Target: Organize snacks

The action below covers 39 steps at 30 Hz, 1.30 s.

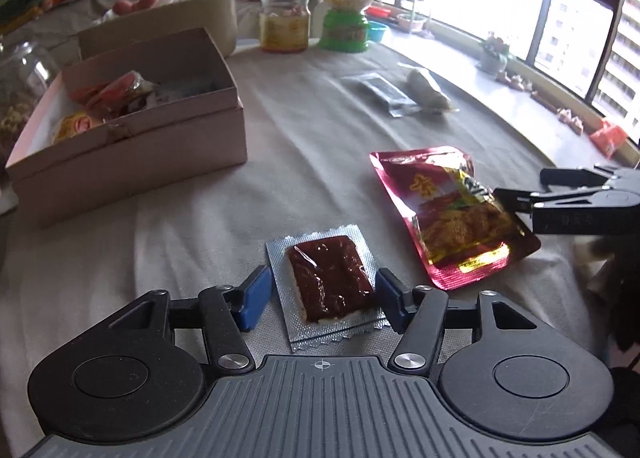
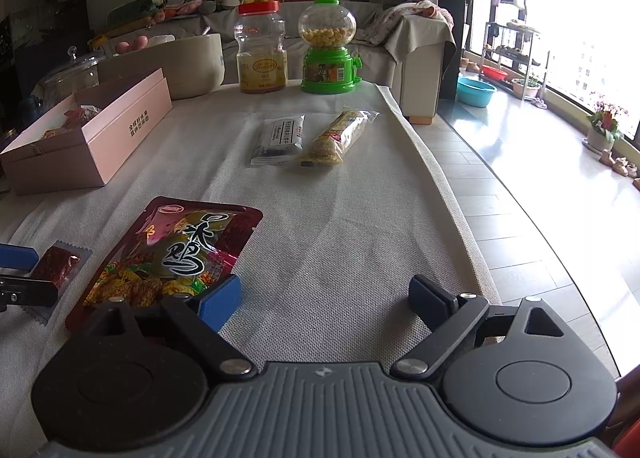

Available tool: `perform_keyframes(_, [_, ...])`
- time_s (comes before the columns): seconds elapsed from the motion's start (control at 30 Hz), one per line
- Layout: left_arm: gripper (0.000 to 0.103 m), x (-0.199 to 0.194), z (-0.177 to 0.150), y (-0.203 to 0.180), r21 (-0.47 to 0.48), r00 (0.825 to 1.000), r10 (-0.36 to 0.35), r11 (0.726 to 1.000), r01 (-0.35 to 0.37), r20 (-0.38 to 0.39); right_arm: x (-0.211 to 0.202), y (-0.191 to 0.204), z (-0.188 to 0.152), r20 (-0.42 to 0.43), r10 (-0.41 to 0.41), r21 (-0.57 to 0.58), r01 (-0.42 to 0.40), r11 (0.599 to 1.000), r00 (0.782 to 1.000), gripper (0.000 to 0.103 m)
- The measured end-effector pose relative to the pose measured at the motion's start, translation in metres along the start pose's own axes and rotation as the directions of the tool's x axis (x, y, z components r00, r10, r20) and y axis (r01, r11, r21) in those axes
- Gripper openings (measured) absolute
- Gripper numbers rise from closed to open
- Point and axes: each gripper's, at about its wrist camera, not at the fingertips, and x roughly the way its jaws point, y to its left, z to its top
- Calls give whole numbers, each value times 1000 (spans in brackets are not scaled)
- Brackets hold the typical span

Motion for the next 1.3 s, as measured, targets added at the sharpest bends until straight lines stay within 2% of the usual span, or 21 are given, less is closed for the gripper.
perform_keyframes(0.23, [59,5,3,2,21,1000,-4,1000,3,25,2,1,5,-58,52,-27,-53,998,997,103])
perform_keyframes(0.4, [56,3,-1,13,-12,997,45,999,-44,56,4,6,11,-132,38,-41,-44,998,991,103])
perform_keyframes(0.47, [56,1,-3,18,-24,997,35,999,-34,64,6,9,16,-158,41,-72,-53,996,987,103])
perform_keyframes(0.53, [56,0,-6,19,-17,997,23,1000,-22,77,2,8,22,-170,53,-36,-60,998,984,97])
perform_keyframes(0.6, [56,-1,-11,21,-16,995,15,1000,-14,101,-14,11,25,-104,95,4,-96,995,990,97])
perform_keyframes(0.67, [56,-2,-15,23,-26,992,4,1000,-1,125,-27,25,25,-77,157,-19,-159,987,985,97])
perform_keyframes(0.73, [56,-2,-18,25,-30,989,-6,999,10,145,-33,45,21,-102,211,-71,-218,973,972,97])
perform_keyframes(0.8, [56,-3,-21,26,-30,987,-12,999,17,157,-31,66,12,-150,217,-143,-239,960,964,97])
perform_keyframes(0.83, [56,-4,-21,26,-33,987,-15,999,21,157,-29,73,9,-168,192,-191,-223,956,967,96])
perform_keyframes(0.9, [56,-4,-21,27,-37,987,-19,999,25,160,-26,78,4,-148,87,-274,-126,953,985,94])
perform_keyframes(1.0, [56,-4,-22,28,-44,986,-22,999,30,166,-23,68,6,-78,-87,-304,59,951,993,94])
perform_keyframes(1.03, [56,-4,-22,28,-45,986,-23,999,31,167,-25,65,8,-68,-110,-302,84,950,992,94])
perform_keyframes(1.07, [56,-4,-22,28,-45,985,-23,999,31,168,-28,62,10,-67,-97,-287,74,955,993,94])
perform_keyframes(1.2, [56,-4,-23,26,-40,985,-17,999,24,171,-45,65,13,-34,74,-223,-80,972,997,94])
perform_keyframes(1.3, [56,-4,-24,26,-37,985,-15,999,22,171,-40,78,18,-16,124,-250,-124,960,992,94])
